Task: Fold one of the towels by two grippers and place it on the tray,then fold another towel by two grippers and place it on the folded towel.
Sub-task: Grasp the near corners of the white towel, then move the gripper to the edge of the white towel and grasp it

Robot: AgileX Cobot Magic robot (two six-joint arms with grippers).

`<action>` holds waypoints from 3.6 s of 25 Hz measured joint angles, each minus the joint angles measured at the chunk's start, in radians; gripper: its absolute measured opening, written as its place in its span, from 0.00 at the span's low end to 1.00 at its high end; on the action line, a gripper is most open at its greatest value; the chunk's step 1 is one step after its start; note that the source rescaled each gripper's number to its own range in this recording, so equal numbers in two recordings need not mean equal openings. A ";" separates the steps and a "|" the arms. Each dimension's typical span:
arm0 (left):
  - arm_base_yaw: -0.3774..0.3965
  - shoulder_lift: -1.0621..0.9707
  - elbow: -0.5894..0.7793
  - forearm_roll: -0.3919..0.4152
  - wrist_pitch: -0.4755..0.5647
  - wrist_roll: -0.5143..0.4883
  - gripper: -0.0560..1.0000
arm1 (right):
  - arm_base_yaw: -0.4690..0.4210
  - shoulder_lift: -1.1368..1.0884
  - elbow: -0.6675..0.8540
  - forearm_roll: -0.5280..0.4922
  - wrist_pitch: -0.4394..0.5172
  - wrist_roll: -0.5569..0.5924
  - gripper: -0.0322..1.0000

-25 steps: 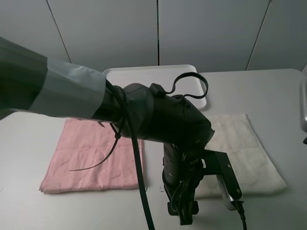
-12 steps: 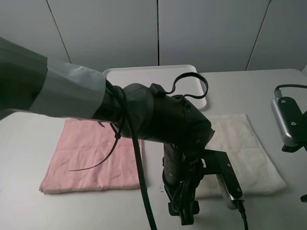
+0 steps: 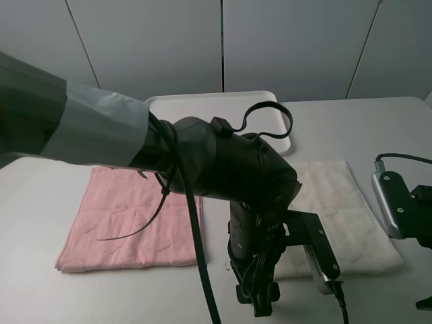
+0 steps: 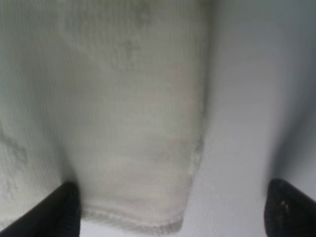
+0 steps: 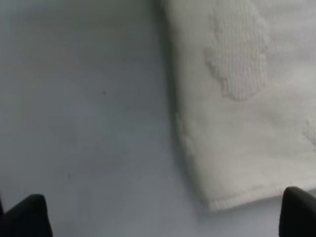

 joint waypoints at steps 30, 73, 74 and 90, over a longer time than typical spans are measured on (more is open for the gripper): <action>0.000 0.000 0.000 0.004 0.011 0.000 0.96 | 0.126 0.283 0.002 -0.167 -0.258 0.119 0.86; 0.000 0.002 0.000 0.057 -0.022 0.000 0.65 | 0.126 0.283 0.028 -0.124 -0.365 0.123 0.03; 0.000 0.002 0.000 0.063 -0.027 0.000 0.49 | 0.126 0.283 0.028 -0.122 -0.365 0.123 0.03; 0.011 -0.005 0.000 0.074 -0.057 -0.022 0.05 | 0.126 0.145 0.032 0.024 -0.274 0.248 0.03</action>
